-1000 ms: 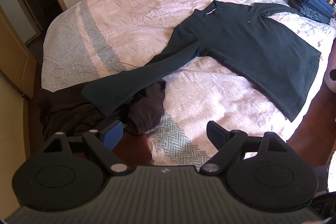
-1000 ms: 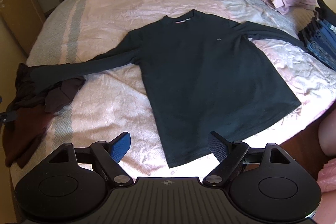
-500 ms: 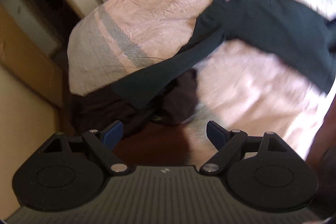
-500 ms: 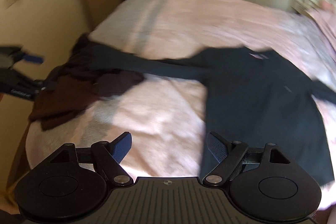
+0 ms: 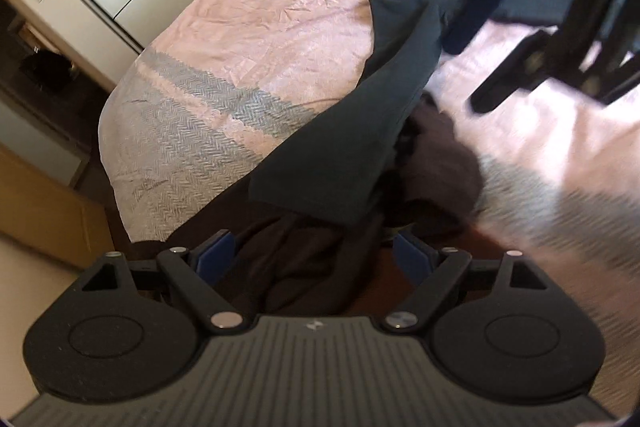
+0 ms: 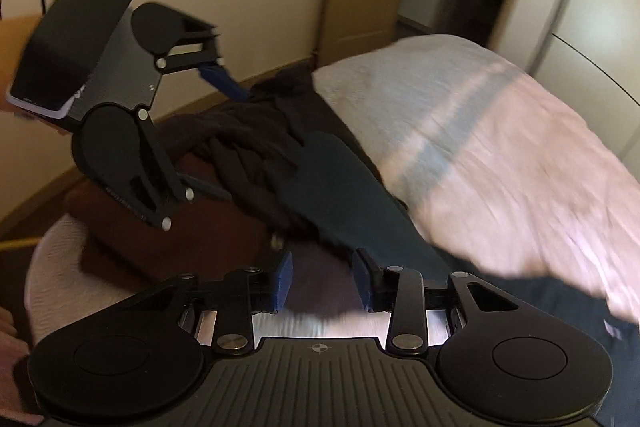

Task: Fold clothes
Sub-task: 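Grasp the sleeve cuff beside the brown cloth with the right tool and lift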

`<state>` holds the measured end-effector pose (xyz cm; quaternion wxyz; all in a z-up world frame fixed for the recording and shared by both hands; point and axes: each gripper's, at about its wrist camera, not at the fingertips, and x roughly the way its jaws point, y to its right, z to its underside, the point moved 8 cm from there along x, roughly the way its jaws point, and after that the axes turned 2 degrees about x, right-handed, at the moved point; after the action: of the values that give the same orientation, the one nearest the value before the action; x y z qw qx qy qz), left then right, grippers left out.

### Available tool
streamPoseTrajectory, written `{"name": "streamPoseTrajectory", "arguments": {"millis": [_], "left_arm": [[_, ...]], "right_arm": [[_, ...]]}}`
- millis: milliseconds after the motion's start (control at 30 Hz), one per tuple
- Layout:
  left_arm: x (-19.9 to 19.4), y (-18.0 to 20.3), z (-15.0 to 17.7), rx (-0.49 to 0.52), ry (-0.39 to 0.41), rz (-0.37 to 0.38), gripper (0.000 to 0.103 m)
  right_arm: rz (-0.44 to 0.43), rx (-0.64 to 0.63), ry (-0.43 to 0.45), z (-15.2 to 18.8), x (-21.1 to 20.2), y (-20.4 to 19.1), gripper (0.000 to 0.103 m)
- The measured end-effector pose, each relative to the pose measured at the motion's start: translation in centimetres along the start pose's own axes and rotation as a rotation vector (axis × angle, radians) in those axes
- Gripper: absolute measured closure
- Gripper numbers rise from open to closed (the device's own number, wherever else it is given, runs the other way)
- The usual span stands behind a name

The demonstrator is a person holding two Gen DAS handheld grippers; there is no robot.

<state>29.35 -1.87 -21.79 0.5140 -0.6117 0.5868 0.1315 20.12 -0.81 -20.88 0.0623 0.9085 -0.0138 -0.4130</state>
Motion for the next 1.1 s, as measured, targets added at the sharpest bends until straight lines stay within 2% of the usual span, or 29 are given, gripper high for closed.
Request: {"name": "streamPoseTrajectory", "arguments": {"millis": [100,300,467,500,533,700,733,800,933,1000,1100], "left_arm": [[1.4,-1.0,1.3,-0.032,0.006,-0.006,0.019],[3.0,-1.6,3.5,-0.165,-0.01,-0.001,0.019],[2.7,-1.3,4.4,-0.2,-0.028,0.007,0.019],[2.5,-1.3,4.5,-0.204,-0.028,0.009,0.019],[2.3,-1.2,4.4,-0.207,-0.027,0.011,0.019],[1.6,-1.1,3.1,-0.221,-0.012,0.015,0.019],[1.6,-1.1,2.5,-0.225,-0.006,0.015,0.019],[1.4,-1.0,1.2,-0.234,0.009,0.018,0.019],[1.6,0.0,-1.7,-0.247,0.029,0.044,0.019],[1.7,0.7,-3.0,-0.245,0.024,0.055,0.019],[2.0,2.0,-3.5,-0.188,-0.019,0.03,0.019]], "right_arm": [[-0.005,-0.101,-0.009,-1.1,5.1,-0.9,0.066],[0.011,-0.235,-0.033,-0.8,10.9,-1.4,0.066],[0.025,-0.346,-0.052,-0.6,15.6,-1.7,0.066],[0.016,-0.329,-0.047,-0.9,15.4,-1.5,0.074],[0.004,-0.305,-0.039,-1.3,15.0,-1.1,0.091],[-0.007,-0.164,0.029,-3.4,12.3,1.6,0.095],[-0.016,-0.102,0.05,-3.9,11.6,2.7,0.103],[-0.037,0.034,0.092,-4.7,10.0,5.1,0.103],[-0.011,0.295,0.173,-5.1,6.1,11.7,0.103],[0.034,0.349,0.183,-4.6,4.6,14.8,0.103],[0.036,0.284,0.156,-3.2,4.0,16.8,0.103]]}}
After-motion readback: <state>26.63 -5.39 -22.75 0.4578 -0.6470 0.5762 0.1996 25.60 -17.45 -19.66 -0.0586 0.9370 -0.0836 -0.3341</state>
